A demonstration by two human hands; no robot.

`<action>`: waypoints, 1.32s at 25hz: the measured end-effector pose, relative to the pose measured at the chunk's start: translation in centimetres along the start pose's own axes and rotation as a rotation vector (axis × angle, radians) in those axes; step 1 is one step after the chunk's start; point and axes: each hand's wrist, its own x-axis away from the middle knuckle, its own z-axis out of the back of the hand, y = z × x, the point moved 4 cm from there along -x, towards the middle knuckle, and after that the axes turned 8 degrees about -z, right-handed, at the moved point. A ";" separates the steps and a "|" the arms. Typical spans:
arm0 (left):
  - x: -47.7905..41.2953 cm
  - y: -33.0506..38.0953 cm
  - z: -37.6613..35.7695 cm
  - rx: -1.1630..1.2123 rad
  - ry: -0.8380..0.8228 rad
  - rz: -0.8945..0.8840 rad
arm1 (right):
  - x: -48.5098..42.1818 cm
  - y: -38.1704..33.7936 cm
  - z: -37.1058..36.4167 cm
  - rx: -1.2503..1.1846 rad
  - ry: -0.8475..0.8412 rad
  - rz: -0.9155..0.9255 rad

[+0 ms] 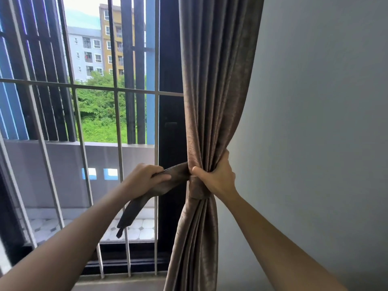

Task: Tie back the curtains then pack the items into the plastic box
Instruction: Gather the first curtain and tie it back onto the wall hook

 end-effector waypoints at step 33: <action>-0.5 7.6 -5.2 0.446 0.055 0.143 | 1.6 6.2 1.1 -0.454 -0.535 0.118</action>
